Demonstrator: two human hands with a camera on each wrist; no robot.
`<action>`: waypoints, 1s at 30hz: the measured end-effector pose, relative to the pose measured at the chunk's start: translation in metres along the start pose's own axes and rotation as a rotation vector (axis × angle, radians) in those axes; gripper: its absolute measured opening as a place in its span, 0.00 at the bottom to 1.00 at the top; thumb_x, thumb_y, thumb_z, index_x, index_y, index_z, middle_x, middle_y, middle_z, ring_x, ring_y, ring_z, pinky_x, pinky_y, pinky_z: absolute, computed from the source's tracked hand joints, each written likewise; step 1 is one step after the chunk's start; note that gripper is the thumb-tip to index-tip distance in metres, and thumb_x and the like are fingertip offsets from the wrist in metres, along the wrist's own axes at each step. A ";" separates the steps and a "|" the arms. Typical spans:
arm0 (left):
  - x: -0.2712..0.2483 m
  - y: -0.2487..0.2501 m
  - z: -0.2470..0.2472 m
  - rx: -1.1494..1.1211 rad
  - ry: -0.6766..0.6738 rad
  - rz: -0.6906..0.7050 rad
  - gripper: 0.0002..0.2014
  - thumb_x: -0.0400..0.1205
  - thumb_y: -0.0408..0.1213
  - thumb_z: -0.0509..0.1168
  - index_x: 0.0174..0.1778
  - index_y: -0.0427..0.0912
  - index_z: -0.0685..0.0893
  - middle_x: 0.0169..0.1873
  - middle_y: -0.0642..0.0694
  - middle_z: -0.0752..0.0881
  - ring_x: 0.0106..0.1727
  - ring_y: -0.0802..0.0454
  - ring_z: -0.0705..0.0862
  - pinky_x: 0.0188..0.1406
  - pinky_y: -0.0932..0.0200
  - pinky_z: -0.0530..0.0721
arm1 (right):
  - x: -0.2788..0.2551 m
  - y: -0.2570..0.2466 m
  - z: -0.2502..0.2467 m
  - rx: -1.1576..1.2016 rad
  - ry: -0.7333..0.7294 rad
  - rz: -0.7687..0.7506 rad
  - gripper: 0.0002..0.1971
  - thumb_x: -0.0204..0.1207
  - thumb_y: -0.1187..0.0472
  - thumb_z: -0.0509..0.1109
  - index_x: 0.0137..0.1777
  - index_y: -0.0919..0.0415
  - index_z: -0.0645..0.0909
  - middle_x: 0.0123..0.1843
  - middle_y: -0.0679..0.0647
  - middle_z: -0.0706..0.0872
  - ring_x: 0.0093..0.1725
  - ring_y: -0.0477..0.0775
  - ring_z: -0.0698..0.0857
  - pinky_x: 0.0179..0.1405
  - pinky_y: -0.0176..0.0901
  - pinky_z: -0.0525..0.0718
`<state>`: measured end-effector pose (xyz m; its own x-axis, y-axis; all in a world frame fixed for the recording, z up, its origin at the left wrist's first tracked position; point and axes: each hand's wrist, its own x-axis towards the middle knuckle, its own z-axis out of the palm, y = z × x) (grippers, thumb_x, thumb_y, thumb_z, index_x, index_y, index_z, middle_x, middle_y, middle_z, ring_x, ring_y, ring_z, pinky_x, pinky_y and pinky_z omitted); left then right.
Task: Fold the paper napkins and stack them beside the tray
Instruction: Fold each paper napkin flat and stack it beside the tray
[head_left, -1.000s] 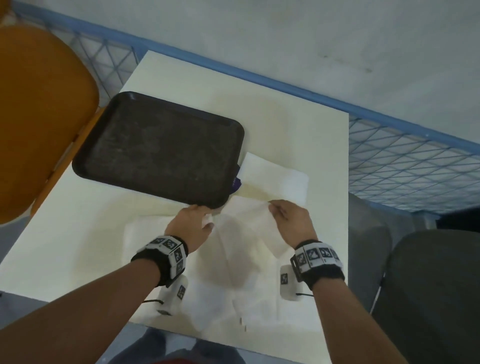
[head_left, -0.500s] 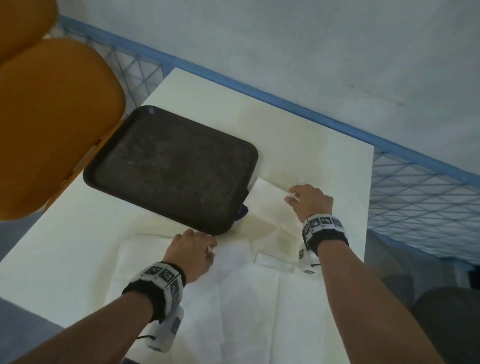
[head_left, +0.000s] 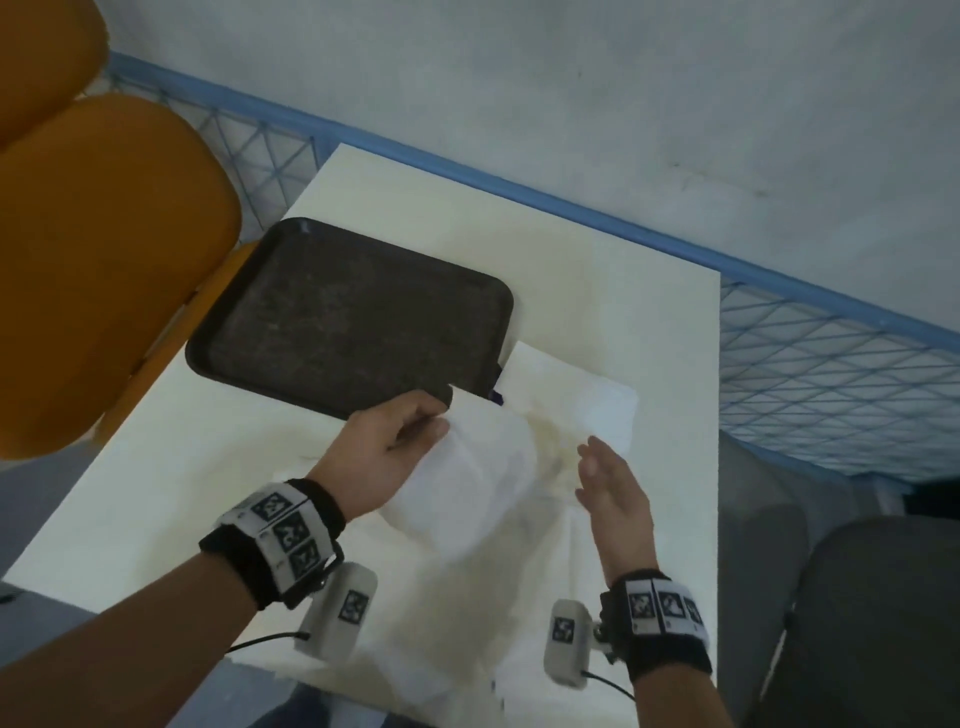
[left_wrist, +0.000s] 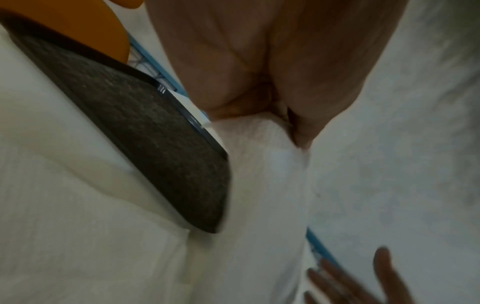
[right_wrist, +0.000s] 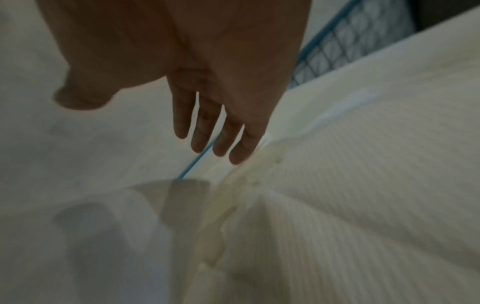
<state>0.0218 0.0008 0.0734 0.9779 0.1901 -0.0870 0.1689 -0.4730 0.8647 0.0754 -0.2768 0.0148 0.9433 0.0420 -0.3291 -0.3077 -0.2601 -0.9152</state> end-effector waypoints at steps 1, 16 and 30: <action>-0.002 0.006 -0.005 -0.091 0.019 -0.006 0.01 0.85 0.40 0.67 0.49 0.48 0.83 0.40 0.58 0.88 0.44 0.67 0.84 0.47 0.74 0.78 | -0.008 0.006 0.005 0.071 -0.035 0.031 0.43 0.60 0.21 0.74 0.73 0.42 0.80 0.69 0.40 0.87 0.68 0.44 0.85 0.70 0.52 0.83; -0.021 0.003 -0.070 -0.507 -0.270 -0.058 0.06 0.83 0.30 0.68 0.55 0.37 0.86 0.45 0.34 0.89 0.44 0.48 0.88 0.44 0.56 0.88 | -0.077 -0.060 0.065 0.436 -0.015 -0.040 0.40 0.69 0.74 0.81 0.79 0.50 0.72 0.64 0.59 0.90 0.65 0.64 0.88 0.67 0.67 0.83; -0.029 0.022 -0.075 -0.452 -0.304 0.101 0.16 0.81 0.17 0.61 0.40 0.39 0.89 0.51 0.45 0.92 0.50 0.41 0.89 0.45 0.48 0.87 | -0.139 -0.081 0.019 0.642 0.059 -0.131 0.16 0.76 0.74 0.57 0.36 0.63 0.85 0.66 0.66 0.88 0.65 0.71 0.85 0.61 0.52 0.80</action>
<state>-0.0119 0.0497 0.1323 0.9894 -0.1253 -0.0737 0.0683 -0.0466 0.9966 -0.0331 -0.2431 0.1304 0.9777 -0.0236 -0.2088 -0.1853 0.3720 -0.9096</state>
